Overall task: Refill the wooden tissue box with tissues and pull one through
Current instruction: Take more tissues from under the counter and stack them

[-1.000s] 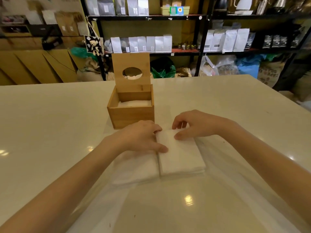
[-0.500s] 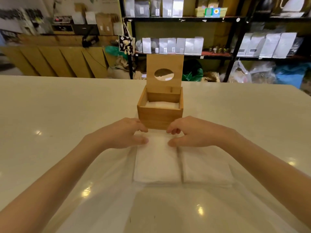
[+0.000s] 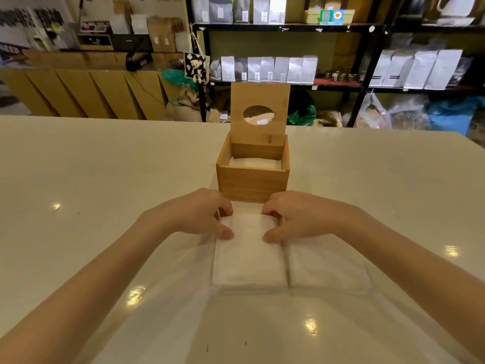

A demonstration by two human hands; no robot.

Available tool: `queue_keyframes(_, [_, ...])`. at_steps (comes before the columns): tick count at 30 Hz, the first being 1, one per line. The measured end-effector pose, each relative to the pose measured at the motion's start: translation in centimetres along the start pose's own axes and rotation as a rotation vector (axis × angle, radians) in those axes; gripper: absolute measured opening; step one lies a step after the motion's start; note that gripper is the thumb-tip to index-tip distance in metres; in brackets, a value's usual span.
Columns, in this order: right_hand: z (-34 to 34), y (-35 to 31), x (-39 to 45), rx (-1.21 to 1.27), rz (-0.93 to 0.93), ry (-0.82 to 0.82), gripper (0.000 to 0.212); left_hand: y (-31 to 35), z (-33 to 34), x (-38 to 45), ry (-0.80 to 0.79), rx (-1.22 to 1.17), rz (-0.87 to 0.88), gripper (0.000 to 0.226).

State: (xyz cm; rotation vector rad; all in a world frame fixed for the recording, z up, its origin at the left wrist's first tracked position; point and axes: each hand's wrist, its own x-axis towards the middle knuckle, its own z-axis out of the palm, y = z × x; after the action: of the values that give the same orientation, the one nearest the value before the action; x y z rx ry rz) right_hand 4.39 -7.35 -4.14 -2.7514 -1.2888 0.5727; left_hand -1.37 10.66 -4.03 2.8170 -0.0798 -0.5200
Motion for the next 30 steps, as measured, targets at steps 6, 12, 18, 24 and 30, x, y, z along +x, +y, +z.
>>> queue_keyframes(6, [-0.2,-0.11,0.41,0.047,0.011,-0.021,0.042,0.28,-0.05,0.37,-0.055,0.029,-0.014,0.042])
queue_keyframes(12, [-0.12,-0.06,0.35,0.142,0.011,-0.008,0.04,0.38,0.12,0.04,-0.043,-0.047,-0.011,0.035])
queue_keyframes(18, [-0.33,-0.02,0.02,0.189,0.015,0.035,0.041,0.21,0.0,-0.13,-0.027,-0.136,0.015,0.021])
queue_keyframes(24, [-0.51,0.03,0.09,0.199,0.024,-0.019,0.043,0.19,0.02,-0.26,0.021,-0.21,0.034,0.026])
queue_keyframes(30, [-0.54,-0.28,0.11,0.207,0.001,-0.032,0.034,0.0,-0.12,-0.37,0.064,-0.24,0.063,0.029])
